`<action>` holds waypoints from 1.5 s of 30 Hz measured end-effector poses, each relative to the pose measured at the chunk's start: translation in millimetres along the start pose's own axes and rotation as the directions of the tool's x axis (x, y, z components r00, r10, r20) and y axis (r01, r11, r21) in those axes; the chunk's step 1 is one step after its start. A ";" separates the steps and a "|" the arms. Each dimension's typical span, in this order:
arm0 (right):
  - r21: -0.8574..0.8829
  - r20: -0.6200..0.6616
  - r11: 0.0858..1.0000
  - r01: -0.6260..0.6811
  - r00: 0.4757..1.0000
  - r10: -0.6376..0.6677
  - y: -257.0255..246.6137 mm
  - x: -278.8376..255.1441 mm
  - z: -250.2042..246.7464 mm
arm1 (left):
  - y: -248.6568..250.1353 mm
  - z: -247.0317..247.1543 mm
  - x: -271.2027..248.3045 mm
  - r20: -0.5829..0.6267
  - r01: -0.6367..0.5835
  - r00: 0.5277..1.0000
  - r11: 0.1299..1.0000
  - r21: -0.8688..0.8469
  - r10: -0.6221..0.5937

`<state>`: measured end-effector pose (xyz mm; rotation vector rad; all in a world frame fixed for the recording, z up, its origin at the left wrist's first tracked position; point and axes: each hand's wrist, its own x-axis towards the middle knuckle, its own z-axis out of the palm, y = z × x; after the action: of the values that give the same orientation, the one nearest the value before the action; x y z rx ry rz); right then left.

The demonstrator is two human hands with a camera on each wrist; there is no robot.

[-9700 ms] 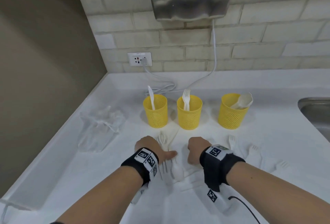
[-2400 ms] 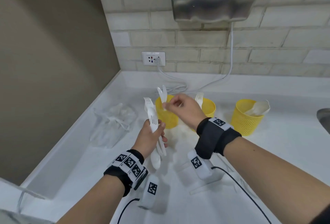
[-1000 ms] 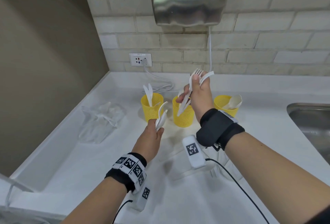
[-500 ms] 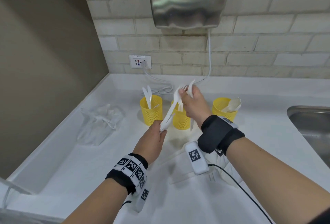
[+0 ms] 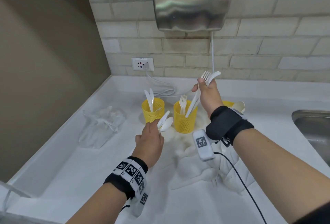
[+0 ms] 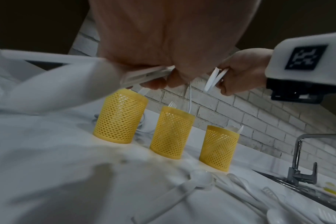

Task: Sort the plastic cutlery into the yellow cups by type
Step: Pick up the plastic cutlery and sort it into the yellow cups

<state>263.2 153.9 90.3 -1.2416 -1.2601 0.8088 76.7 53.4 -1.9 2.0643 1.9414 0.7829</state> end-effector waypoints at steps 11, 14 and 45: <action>-0.224 -0.067 0.974 -0.016 0.998 0.001 9.3 17.6 19.2 | -13.0 0.1 7.9 -0.077 -0.077 0.993 0.991 0.107 0.086; -0.368 0.008 0.928 -0.047 0.999 0.054 26.7 16.8 21.4 | -15.1 3.2 7.7 -0.170 -0.170 0.966 0.973 0.155 0.196; 0.229 0.146 0.973 0.031 0.987 -0.066 -22.3 -4.3 53.7 | -36.5 -19.5 10.8 0.118 0.091 0.989 0.996 -0.023 -0.088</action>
<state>206.7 157.3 103.8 -0.9771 -1.2761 0.9974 35.3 64.1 -0.8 1.9457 1.9337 0.6514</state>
